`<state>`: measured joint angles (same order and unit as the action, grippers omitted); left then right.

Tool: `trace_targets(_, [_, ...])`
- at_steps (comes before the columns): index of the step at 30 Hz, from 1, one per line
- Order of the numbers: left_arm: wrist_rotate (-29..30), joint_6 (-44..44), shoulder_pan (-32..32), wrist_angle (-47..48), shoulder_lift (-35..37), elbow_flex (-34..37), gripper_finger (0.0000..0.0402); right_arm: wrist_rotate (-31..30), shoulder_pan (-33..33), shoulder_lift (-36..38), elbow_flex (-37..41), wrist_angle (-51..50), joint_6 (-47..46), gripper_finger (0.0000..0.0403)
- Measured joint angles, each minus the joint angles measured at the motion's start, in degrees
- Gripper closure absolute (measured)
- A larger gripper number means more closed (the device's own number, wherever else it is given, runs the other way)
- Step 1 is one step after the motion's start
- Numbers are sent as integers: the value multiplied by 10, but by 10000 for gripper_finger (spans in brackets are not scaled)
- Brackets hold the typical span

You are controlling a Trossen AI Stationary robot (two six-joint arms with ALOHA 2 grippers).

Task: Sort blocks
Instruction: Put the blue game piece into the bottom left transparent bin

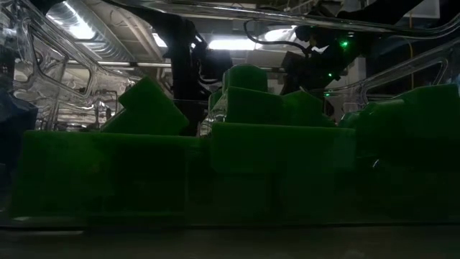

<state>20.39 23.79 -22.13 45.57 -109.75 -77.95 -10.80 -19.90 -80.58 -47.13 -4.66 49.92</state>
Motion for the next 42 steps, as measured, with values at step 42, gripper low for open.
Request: trace_targets(42, [-186, 14, -75, -112, 2, 98, 39, 9, 0, -23, -1, -13, -6, 121])
